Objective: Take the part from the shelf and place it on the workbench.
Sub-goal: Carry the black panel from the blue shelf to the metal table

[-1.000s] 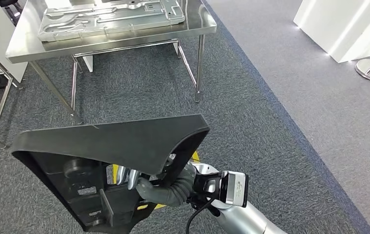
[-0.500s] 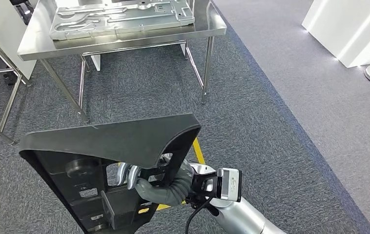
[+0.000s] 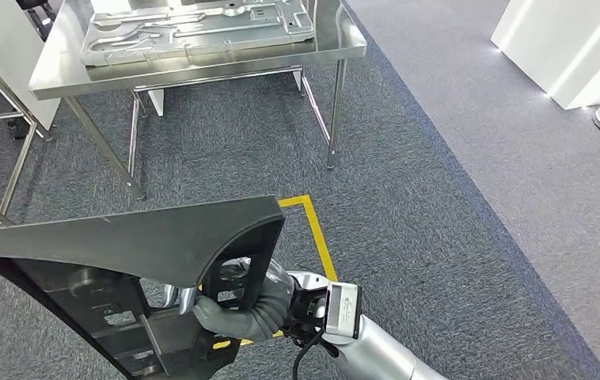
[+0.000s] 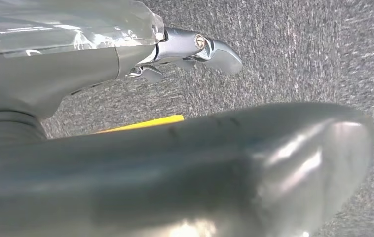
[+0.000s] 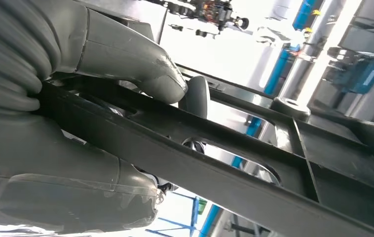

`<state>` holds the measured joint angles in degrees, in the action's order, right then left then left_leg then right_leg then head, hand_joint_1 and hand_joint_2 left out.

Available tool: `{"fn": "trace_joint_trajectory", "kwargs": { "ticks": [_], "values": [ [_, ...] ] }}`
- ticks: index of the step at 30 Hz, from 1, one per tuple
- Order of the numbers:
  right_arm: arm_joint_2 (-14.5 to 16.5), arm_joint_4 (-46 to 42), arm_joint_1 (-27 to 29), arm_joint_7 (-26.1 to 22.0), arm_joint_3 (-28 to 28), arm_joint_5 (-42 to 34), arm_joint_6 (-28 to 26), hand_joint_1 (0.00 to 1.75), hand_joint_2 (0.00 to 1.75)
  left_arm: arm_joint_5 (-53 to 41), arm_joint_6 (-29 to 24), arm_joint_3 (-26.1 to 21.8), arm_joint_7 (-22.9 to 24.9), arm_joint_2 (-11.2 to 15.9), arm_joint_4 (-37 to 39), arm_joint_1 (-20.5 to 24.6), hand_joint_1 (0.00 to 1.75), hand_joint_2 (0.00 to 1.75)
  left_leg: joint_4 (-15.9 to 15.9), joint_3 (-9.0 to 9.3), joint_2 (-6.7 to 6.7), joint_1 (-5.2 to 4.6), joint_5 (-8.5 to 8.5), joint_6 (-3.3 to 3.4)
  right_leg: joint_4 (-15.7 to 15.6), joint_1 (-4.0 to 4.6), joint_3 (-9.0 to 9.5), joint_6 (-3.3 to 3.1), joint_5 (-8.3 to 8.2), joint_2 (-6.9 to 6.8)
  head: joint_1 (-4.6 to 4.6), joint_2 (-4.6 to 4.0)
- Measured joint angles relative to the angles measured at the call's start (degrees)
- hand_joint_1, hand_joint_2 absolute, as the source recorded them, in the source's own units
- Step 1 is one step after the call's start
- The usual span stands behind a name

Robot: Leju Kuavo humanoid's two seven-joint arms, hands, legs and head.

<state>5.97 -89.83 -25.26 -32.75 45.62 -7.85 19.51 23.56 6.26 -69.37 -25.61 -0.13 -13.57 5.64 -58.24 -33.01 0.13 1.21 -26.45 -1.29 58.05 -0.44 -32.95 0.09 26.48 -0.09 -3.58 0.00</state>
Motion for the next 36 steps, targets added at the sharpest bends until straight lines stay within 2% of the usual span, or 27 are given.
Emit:
{"fn": "trace_joint_trajectory", "kwargs": {
  "ticks": [2, 4, 5, 7, 8, 9, 10, 11, 12, 14, 16, 19, 21, 23, 24, 25, 26, 28, 30, 34, 35, 36],
  "values": [
    [0.2, 0.4, -0.2, -0.2, 0.7, -0.1, -0.8, 1.75, 1.75, 0.0, -0.2, 0.0, 0.0, 0.0, 0.0, 0.1, 0.0, 0.0, 0.0, -0.07, -0.24, -0.08, 0.11, 0.94, -0.1, 0.04, 0.0, 0.66, 0.03, 0.01, 0.0, 0.0],
    [0.4, 0.6, -0.5, -0.4, 1.1, -0.3, -1.5, 1.75, 1.75, 0.0, -0.4, 0.0, -0.1, 0.0, 0.0, 0.1, 0.0, 0.0, 0.3, 0.07, -0.29, -0.01, 0.27, 1.73, 1.6, -0.12, -0.63, 1.25, 1.26, 0.02, 0.01, 0.0],
    [0.4, 0.7, -0.5, -0.4, 1.3, -0.4, -1.7, 1.75, 1.75, 0.0, -0.4, 0.0, -0.1, 0.0, 0.0, 0.2, 0.0, 0.0, 0.4, 0.14, -0.29, 0.01, 0.33, 2.08, 4.1, -0.2, -1.74, 1.46, 2.71, 0.03, 0.01, 0.0],
    [0.4, 1.0, -0.6, -0.5, 1.7, -0.5, -1.9, 1.75, 1.75, 0.0, -0.5, 0.0, -0.2, 0.0, 0.0, 0.2, 0.0, 0.0, 0.4, 0.13, -0.28, -0.15, 0.26, 2.47, 11.8, -0.24, -5.5, 1.6, 6.35, 0.04, 0.0, 0.0],
    [0.4, 1.2, -0.6, -0.5, 1.9, -0.5, -1.9, 1.75, 1.75, 0.0, -0.5, 0.0, -0.2, 0.0, 0.0, 0.2, 0.0, 0.0, 0.3, 0.13, -0.29, -0.27, 0.21, 2.58, 15.3, -0.24, -7.32, 1.6, 7.5, 0.04, 0.0, 0.0],
    [0.4, 1.3, -0.6, -0.5, 2.0, -0.5, -1.9, 1.75, 1.75, 0.0, -0.6, 0.0, -0.2, 0.0, 0.0, 0.2, 0.0, 0.0, 0.3, 0.19, -0.34, -0.39, 0.15, 2.66, 17.0, -0.23, -8.37, 1.5, 7.55, 0.04, 0.0, 0.0],
    [0.4, 1.5, -0.6, -0.5, 2.1, -0.5, -1.9, 1.75, 1.75, 0.0, -0.6, 0.0, -0.2, 0.0, 0.0, 0.2, 0.0, 0.0, 0.3, 0.31, -0.42, -0.52, 0.08, 2.71, 16.5, -0.2, -8.33, 1.28, 6.46, 0.05, 0.0, 0.0],
    [0.4, 1.6, -0.7, -0.6, 2.2, -0.5, -1.9, 1.75, 1.75, 0.0, -0.6, 0.0, -0.2, 0.0, 0.0, 0.2, 0.0, 0.0, 0.3, 0.49, -0.53, -0.66, -0.01, 2.73, 13.9, -0.08, -7.2, 0.92, 4.48, 0.07, 0.0, 0.0],
    [0.5, 1.7, -0.7, -0.6, 2.3, -0.5, -1.9, 1.75, 1.75, 0.0, -0.7, 0.0, -0.2, -0.1, 0.0, 0.3, 0.0, 0.0, 0.3, 0.68, -0.65, -0.74, -0.11, 2.73, 9.7, 0.12, -5.32, 0.37, 2.12, 0.17, 0.01, 0.0],
    [0.5, 1.7, -0.9, -0.6, 2.4, -0.6, -1.8, 1.75, 1.75, 0.0, -0.8, 0.0, -0.2, -0.3, 0.0, 0.3, 0.0, 0.0, 0.3, 0.81, -0.8, -0.97, -0.37, 2.45, 2.7, 0.56, -2.12, -0.56, -0.48, 0.3, 0.0, 0.0],
    [0.6, 1.8, -1.1, -0.7, 2.5, -0.7, -1.8, 1.75, 1.75, 0.0, -0.8, 0.0, -0.2, -0.5, 0.0, 0.4, 0.0, 0.0, 0.3, 0.76, -0.81, -0.95, -0.55, 1.87, 0.4, 0.85, -1.22, -0.85, -0.55, 0.37, 0.0, 0.0],
    [0.8, 1.9, -1.2, -0.7, 2.6, -0.8, -1.8, 1.75, 1.75, 0.0, -0.8, 0.0, -0.2, -0.4, 0.0, 0.5, 0.0, 0.0, -0.3, 0.78, -0.67, -0.84, -1.27, 0.97, -0.6, 0.45, -0.52, -1.23, -0.75, 0.36, -0.01, 0.0],
    [0.9, 1.9, -1.3, -0.7, 2.6, -0.9, -1.8, 1.75, 1.75, 0.0, -0.7, 0.0, -0.2, -0.4, 0.0, 0.5, 0.0, 0.0, -4.3, -0.97, -0.57, -0.66, -3.39, 0.54, -1.2, 0.16, 0.15, -1.56, -0.8, 0.19, -0.01, 0.0],
    [1.0, 2.0, -1.4, -0.7, 2.7, -1.0, -1.8, 1.75, 1.75, 0.0, -0.6, 0.0, -0.2, -0.3, 0.0, 0.4, 0.0, 0.0, -11.3, -4.72, -0.53, -0.4, -6.16, 0.0, -1.2, 0.13, 0.4, -1.74, -0.56, 0.1, -0.01, 0.0],
    [1.0, 2.1, -1.4, -0.8, 2.8, -1.1, -1.8, 1.75, 1.75, 0.0, -0.6, 0.0, -0.2, -0.3, 0.0, 0.3, 0.0, 0.0, -14.0, -6.35, -0.52, -0.22, -6.71, -0.28, -1.1, 0.11, 0.51, -1.73, -0.41, 0.1, -0.01, 0.0],
    [1.0, 2.3, -1.4, -0.8, 2.9, -1.1, -1.8, 1.75, 1.75, 0.0, -0.6, 0.0, -0.3, -0.3, 0.0, 0.2, 0.0, 0.0, -14.7, -7.13, -0.5, -0.02, -6.11, -0.55, -1.1, 0.08, 0.66, -1.64, -0.19, 0.12, -0.01, 0.0],
    [1.0, 2.4, -1.4, -0.8, 3.0, -1.1, -1.8, 1.75, 1.75, 0.0, -0.6, 0.0, -0.3, -0.2, 0.0, 0.1, 0.0, 0.0, -13.6, -6.95, -0.47, 0.17, -4.67, -0.74, -1.0, 0.02, 0.85, -1.53, 0.04, 0.15, -0.01, 0.0],
    [1.0, 2.5, -1.4, -0.9, 3.1, -1.2, -1.7, 1.75, 1.75, 0.0, -0.6, 0.0, -0.3, -0.2, 0.0, 0.2, 0.0, 0.0, -6.4, -3.95, -0.2, 0.43, -0.5, -1.01, -0.6, -0.07, 1.39, -0.95, 0.79, 0.16, -0.01, 0.0],
    [1.0, 2.5, -1.5, -1.1, 3.2, -1.2, -1.7, 1.75, 1.75, 0.0, -0.6, 0.0, -0.3, -0.1, 0.0, 0.3, 0.0, 0.0, -1.2, -1.63, -0.02, 0.28, 1.07, -0.51, -0.1, 0.05, 1.52, -0.2, 1.45, 0.13, -0.01, 0.0],
    [1.0, 2.4, -1.6, -1.3, 3.3, -1.3, -1.7, 1.75, 1.75, 0.0, -0.8, 0.0, -0.4, -0.1, 0.0, 0.3, 0.0, 0.0, -0.7, -1.28, -0.22, 0.02, 0.33, 1.4, 0.2, 0.02, 1.55, 1.0, 2.16, 0.1, -0.01, 0.0],
    [1.0, 2.4, -1.6, -1.3, 3.4, -1.3, -1.7, 1.75, 1.75, 0.0, -0.8, 0.0, -0.4, -0.1, 0.0, 0.3, 0.0, 0.0, -0.6, -1.12, -0.25, 0.03, 0.24, 1.79, 1.1, -0.05, 1.25, 1.28, 2.75, 0.09, -0.01, 0.0],
    [1.0, 2.4, -1.6, -1.3, 3.4, -1.3, -1.7, 1.75, 1.75, 0.0, -0.8, 0.0, -0.5, -0.1, 0.0, 0.4, 0.0, 0.0, -0.5, -0.92, -0.26, 0.06, 0.14, 2.14, 3.4, -0.11, 0.14, 1.49, 3.96, 0.09, -0.01, 0.0]
  ]
}}
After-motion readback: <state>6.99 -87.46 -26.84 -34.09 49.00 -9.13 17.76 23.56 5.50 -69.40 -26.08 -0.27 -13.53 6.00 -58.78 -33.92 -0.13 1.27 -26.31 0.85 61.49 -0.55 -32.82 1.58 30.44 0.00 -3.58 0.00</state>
